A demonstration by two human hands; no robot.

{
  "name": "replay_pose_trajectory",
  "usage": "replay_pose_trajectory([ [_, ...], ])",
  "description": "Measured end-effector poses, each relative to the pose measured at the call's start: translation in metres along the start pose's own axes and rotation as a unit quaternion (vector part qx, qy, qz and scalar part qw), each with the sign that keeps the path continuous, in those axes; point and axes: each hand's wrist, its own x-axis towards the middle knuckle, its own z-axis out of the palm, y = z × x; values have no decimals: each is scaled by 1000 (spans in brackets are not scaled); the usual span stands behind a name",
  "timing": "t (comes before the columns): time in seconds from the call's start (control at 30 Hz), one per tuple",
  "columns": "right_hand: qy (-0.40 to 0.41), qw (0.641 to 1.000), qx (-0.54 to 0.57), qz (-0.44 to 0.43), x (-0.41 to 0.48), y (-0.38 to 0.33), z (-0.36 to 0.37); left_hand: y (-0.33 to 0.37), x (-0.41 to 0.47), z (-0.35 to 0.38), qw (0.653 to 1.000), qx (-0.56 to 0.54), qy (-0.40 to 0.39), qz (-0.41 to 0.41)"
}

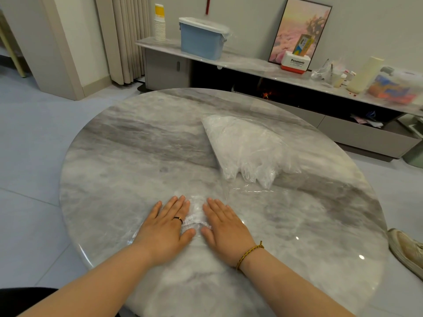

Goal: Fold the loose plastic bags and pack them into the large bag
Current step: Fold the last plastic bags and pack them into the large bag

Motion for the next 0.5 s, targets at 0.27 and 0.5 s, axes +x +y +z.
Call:
replay_pose_trajectory([
  [0.27, 113, 987, 101, -45, -3, 1, -8, -3, -1, -19, 999, 16, 41, 1],
  [0.5, 133, 940, 114, -295, -17, -32, -13, -22, 2, -27, 993, -25, 116, -29],
])
